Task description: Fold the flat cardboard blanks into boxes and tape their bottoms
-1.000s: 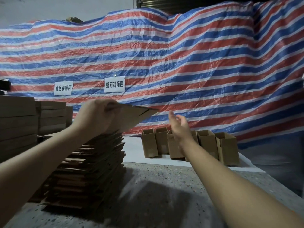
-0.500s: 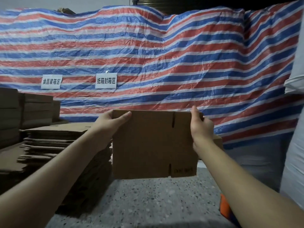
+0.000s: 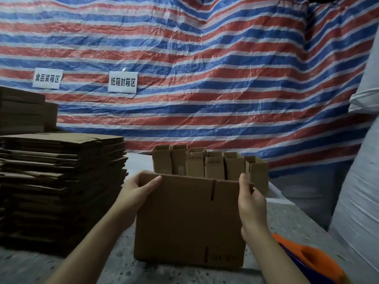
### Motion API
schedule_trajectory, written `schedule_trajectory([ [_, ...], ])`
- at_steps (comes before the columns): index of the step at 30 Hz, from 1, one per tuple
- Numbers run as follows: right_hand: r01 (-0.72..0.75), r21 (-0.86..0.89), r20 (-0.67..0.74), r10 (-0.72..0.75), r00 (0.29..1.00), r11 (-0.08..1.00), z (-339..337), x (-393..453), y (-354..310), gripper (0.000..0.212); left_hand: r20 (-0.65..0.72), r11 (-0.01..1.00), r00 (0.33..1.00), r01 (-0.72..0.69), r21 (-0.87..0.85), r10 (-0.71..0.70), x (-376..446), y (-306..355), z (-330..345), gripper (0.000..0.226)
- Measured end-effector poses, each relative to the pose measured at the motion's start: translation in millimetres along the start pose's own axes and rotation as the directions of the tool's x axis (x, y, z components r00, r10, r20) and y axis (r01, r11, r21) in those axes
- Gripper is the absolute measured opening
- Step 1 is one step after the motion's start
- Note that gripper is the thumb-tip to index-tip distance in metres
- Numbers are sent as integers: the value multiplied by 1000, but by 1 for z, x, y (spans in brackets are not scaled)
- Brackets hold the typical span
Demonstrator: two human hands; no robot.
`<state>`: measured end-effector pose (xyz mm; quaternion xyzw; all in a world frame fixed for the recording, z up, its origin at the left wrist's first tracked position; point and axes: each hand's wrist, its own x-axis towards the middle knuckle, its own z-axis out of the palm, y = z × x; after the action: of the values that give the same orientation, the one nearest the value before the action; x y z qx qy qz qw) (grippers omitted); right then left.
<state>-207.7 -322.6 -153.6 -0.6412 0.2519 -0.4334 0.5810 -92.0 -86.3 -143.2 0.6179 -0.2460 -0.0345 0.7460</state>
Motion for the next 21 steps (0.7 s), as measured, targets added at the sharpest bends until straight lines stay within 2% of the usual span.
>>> schedule_trajectory([
  [2, -9, 12, 5, 9, 1000, 1000, 0, 0, 6, 57, -21, 1000, 1000, 10, 10, -10, 4, -8, 2, 43],
  [5, -24, 25, -5, 24, 1000, 999, 3, 2, 5, 48, -102, 995, 990, 96, -7, -96, 18, -8, 6, 45],
  [9, -70, 35, 20, 70, 997, 997, 9, 12, -5, 45, -47, 983, 982, 184, 23, -182, 38, 4, 6, 34],
  [13, -60, 46, 21, 59, 998, 997, 16, 24, -17, 44, -40, 980, 981, 192, 58, -189, 54, 12, 8, 30],
  [21, -6, 39, 64, 3, 998, 999, 29, 43, -21, 50, -39, 981, 981, 190, -23, -191, 74, 5, 3, 37],
])
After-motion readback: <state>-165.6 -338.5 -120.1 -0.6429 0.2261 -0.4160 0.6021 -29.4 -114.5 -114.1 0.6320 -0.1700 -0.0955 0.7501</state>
